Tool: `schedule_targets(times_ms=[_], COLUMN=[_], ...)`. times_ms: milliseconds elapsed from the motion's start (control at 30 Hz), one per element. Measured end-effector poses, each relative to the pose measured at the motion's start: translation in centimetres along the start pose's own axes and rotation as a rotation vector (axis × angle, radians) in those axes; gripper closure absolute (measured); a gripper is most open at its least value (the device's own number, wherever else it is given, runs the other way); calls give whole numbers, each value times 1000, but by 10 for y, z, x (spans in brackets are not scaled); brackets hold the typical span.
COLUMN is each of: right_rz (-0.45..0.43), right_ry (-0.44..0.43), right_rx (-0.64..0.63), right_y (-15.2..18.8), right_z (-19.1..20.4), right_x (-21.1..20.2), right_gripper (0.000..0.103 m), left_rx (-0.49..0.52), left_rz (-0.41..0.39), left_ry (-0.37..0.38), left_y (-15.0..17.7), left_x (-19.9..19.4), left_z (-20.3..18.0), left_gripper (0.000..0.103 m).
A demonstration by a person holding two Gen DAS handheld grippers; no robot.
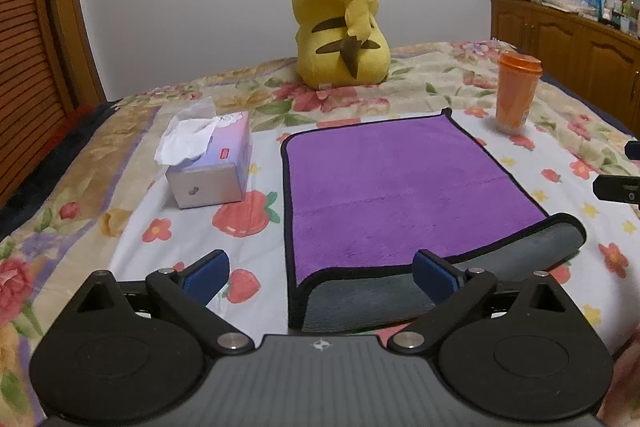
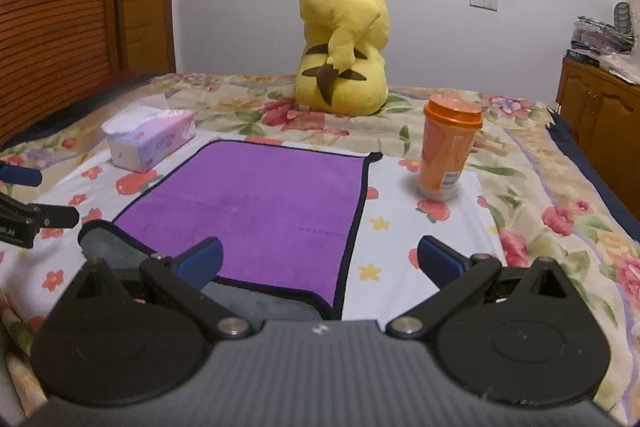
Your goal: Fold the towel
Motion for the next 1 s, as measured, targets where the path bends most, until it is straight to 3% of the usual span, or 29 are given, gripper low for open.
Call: schedule_targets(times_ms=[333, 500, 567, 633, 1000], right_rz=[77, 114, 129, 147, 247], right_ry=[-32, -48, -53, -61, -122], right_rx=[-23, -11, -4, 0, 47], right_y=[9, 13, 15, 18, 32], right_z=[3, 0, 0, -1, -2], right_x=[22, 32, 36, 40, 58], right_gripper=[0, 1, 2, 12, 16], left_rx=[-32, -32, -29, -19, -16], left_rz=[73, 122, 136, 145, 226], left_ry=[46, 80, 92, 96, 107], left_y=[2, 8, 10, 12, 24], left_x=[31, 44, 48, 50, 64], left_z=[16, 18, 18, 16, 15], left_gripper=[14, 32, 33, 33, 39])
Point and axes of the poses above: each gripper's, at about its wrist camera, not at the fingertips, and x roughly the way its jaws point, z to its left, y to its underside, the point moved 6 cm from there along x, roughly the way its jaws point, and after that the axes turned 2 degrees about -x, right-handed, at the moved point
